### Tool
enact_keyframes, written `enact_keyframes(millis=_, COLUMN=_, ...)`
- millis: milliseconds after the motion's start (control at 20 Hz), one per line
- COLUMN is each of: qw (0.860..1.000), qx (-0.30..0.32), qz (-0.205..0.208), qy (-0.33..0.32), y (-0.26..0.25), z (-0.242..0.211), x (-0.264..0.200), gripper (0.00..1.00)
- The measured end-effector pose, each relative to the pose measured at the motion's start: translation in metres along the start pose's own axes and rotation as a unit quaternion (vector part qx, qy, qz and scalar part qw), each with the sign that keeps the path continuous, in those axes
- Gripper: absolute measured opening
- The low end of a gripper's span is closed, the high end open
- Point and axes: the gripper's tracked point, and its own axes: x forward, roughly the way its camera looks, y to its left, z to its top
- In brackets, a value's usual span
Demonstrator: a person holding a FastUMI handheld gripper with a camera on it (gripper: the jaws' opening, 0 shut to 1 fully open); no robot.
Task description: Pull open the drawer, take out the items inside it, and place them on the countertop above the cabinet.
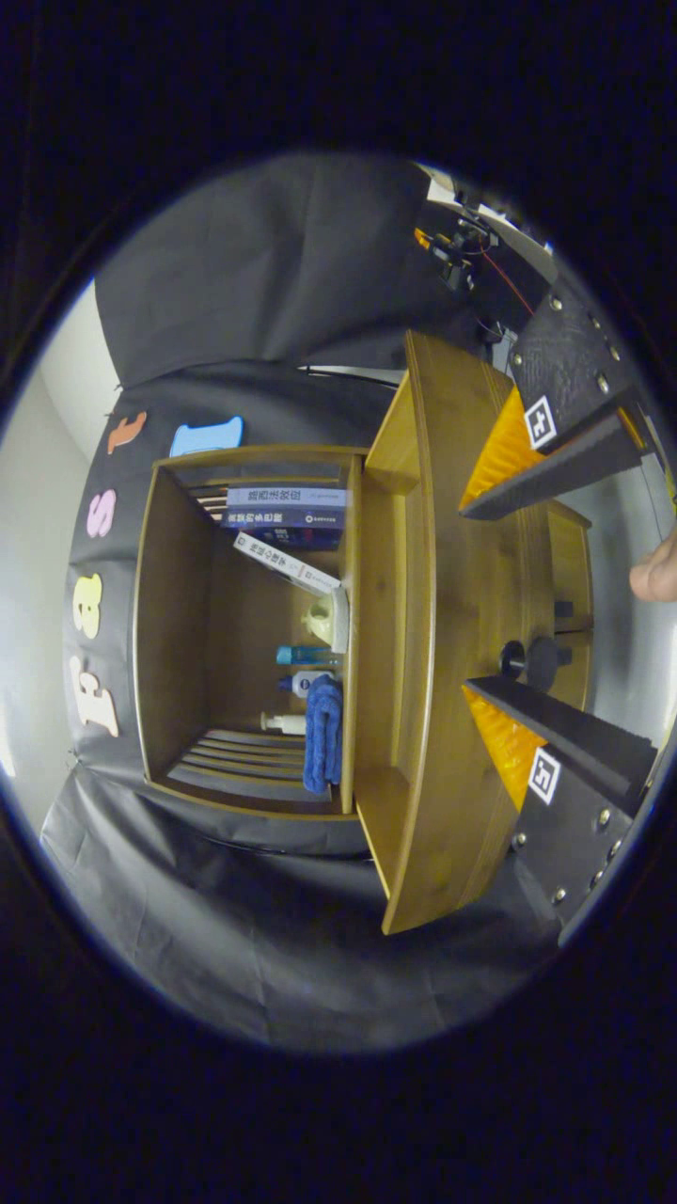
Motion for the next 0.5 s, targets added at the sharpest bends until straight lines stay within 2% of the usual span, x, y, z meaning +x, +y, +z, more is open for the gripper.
enact_keyframes(millis=500, qw=0.999, qx=0.027, qz=0.022, qy=0.032, y=0.021, z=-0.042, x=0.025, gripper=0.99)
